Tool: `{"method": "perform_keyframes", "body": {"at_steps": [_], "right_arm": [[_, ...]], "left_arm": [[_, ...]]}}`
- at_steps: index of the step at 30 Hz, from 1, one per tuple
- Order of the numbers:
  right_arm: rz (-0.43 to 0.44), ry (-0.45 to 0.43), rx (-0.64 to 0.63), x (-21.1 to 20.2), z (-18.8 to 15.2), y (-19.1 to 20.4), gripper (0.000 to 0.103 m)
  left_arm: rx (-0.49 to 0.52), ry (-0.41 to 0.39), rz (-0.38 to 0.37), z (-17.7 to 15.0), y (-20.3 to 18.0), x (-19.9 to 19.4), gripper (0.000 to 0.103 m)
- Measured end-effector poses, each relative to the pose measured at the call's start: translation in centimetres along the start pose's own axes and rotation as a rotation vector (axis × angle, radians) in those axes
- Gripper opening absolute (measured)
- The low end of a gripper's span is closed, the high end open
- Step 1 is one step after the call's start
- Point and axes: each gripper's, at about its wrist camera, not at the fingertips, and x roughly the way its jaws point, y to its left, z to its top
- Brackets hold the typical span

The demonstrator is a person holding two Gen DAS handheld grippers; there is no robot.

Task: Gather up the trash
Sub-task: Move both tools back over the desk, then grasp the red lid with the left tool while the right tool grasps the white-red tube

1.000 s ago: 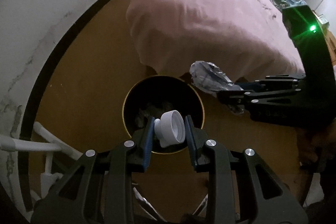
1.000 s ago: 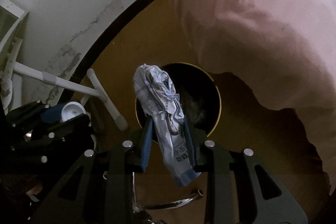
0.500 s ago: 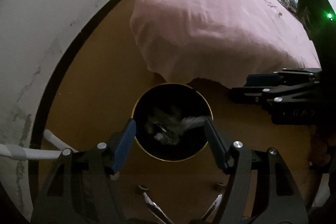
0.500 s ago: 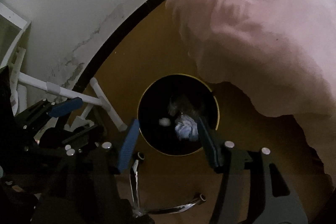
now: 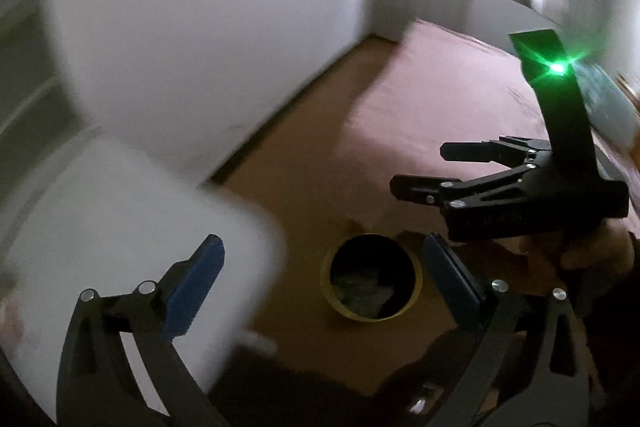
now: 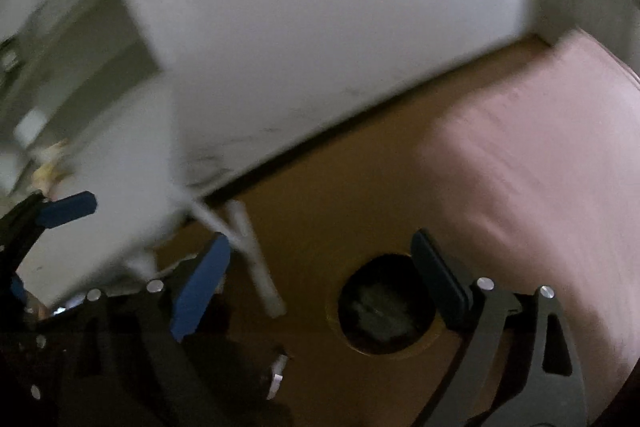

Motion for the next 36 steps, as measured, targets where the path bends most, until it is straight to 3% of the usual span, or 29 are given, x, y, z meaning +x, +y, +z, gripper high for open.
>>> {"method": "perform_keyframes", "body": {"at_steps": [3, 7, 11, 12, 14, 17, 19, 25, 26, 27, 28, 36], "right_arm": [[0.116, 0.019, -0.111, 2.0, 1.6, 7.7, 0.089], [0.258, 0.063, -0.279, 5.3, 2.8, 19.5, 0.089], [0.329, 0.108, -0.388, 8.5, 3.0, 28.7, 0.089], [0.336, 0.125, -0.419, 9.7, 3.0, 31.3, 0.089], [0.330, 0.148, -0.457, 11.4, 2.9, 34.6, 0.089], [0.264, 0.158, -0.507, 13.9, 2.7, 37.9, 0.086], [0.214, 0.175, -0.526, 15.3, 2.8, 38.9, 0.081], [0.183, 0.227, -0.499, 18.1, 3.2, 38.9, 0.059], [0.170, 0.219, -0.504, 18.2, 3.1, 39.0, 0.051], [0.154, 0.212, -0.509, 18.1, 3.1, 39.0, 0.028], [0.153, 0.213, -0.504, 18.1, 3.3, 39.0, 0.019], [0.194, 0.208, -0.486, 17.1, 3.6, 37.9, 0.019]], "left_arm": [[-0.134, -0.024, 0.168, -3.1, 7.3, -5.0, 0.097], [-0.352, -0.015, 0.404, -9.9, 17.6, -11.8, 0.097], [-0.554, 0.042, 0.615, -17.3, 25.7, -17.4, 0.097], [-0.583, 0.043, 0.632, -18.4, 26.8, -18.1, 0.097], [-0.668, 0.056, 0.650, -21.3, 30.0, -19.6, 0.097], [-0.716, 0.067, 0.649, -23.3, 33.4, -19.9, 0.097], [-0.717, 0.080, 0.634, -23.6, 35.1, -19.1, 0.097], [-0.675, 0.081, 0.588, -22.3, 37.2, -17.2, 0.097], [-0.668, 0.079, 0.578, -21.9, 37.8, -16.8, 0.097], [-0.666, 0.079, 0.569, -21.6, 38.1, -16.1, 0.097], [-0.669, 0.082, 0.564, -21.4, 38.6, -15.6, 0.097], [-0.721, 0.093, 0.565, -19.9, 41.7, -13.2, 0.097]]}}
